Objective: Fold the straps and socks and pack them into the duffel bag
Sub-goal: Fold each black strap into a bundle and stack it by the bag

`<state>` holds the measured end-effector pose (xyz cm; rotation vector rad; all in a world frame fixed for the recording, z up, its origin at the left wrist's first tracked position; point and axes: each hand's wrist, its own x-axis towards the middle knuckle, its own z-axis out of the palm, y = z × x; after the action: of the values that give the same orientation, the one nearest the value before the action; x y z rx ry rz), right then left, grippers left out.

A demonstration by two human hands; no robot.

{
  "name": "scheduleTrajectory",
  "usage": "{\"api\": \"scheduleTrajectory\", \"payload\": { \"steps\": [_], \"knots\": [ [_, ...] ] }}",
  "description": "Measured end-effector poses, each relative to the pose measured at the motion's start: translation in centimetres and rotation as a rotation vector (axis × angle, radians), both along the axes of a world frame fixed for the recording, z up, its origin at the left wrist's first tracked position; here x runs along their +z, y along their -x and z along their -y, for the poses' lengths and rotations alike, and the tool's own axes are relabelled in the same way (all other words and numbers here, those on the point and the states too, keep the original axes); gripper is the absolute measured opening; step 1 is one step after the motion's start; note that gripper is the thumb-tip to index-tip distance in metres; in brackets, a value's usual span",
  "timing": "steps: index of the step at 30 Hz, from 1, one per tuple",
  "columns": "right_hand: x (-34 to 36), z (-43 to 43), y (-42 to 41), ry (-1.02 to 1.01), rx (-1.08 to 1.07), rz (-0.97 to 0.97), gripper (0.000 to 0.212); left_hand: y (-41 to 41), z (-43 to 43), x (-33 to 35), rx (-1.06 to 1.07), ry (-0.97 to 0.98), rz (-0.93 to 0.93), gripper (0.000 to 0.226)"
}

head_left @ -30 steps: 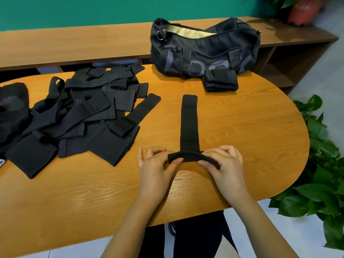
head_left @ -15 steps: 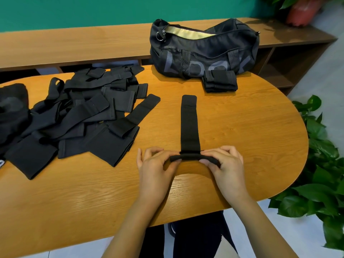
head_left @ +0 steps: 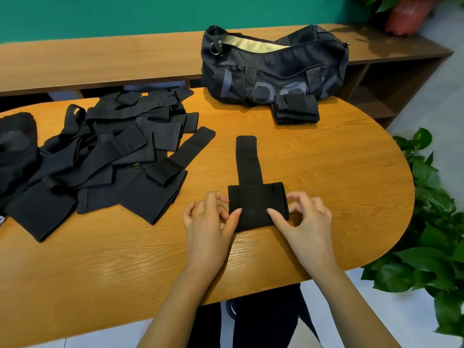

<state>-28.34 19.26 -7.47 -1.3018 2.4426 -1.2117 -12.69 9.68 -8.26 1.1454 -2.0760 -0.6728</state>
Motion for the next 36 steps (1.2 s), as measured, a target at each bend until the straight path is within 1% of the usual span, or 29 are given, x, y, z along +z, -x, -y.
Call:
{"api": "scheduleTrajectory", "payload": {
  "steps": [4,7,8,9,11,12,14,15,17,21,30,36],
  "knots": [
    [-0.2,0.2,0.1,-0.040,-0.021,-0.050,0.048,0.1,-0.1,0.1,0.004,0.022,0.039,0.027],
    [-0.3,0.2,0.0,-0.056,-0.022,-0.095,0.048,-0.2,-0.1,0.2,-0.062,0.069,0.045,0.016],
    [-0.3,0.2,0.0,-0.061,-0.023,-0.101,0.047,-0.3,-0.1,0.2,-0.101,0.070,0.045,0.018],
    [-0.3,0.2,0.1,-0.071,-0.026,-0.106,0.046,-0.4,0.0,0.2,-0.145,0.061,0.054,0.026],
    [-0.4,0.3,0.2,-0.084,-0.017,-0.129,0.038,-0.5,0.1,0.2,-0.212,0.047,0.111,0.042],
    [-0.4,0.3,0.2,-0.073,0.003,-0.150,0.031,-0.4,0.1,0.2,-0.230,0.046,0.144,0.046],
    [-0.5,0.2,0.1,-0.025,0.065,-0.186,0.016,-0.4,0.1,0.3,-0.232,0.037,0.161,0.042],
    [-0.6,0.1,0.1,-0.006,0.101,-0.197,0.014,-0.3,0.1,0.3,-0.223,0.032,0.154,0.039],
    [-0.7,0.0,0.2,-0.004,0.172,-0.213,0.027,-0.3,0.1,0.3,-0.192,0.037,0.139,0.038],
    [-1.0,0.2,0.4,-0.031,0.253,-0.227,0.050,-0.1,0.0,0.3,-0.117,0.056,0.129,0.046],
    [-1.1,0.3,0.3,-0.045,0.260,-0.241,0.040,-0.1,-0.1,0.5,-0.111,0.025,0.062,0.049],
    [-1.1,0.5,0.3,-0.037,0.242,-0.252,0.039,-0.2,0.0,0.2,-0.172,0.066,0.116,0.046]
  ]
}}
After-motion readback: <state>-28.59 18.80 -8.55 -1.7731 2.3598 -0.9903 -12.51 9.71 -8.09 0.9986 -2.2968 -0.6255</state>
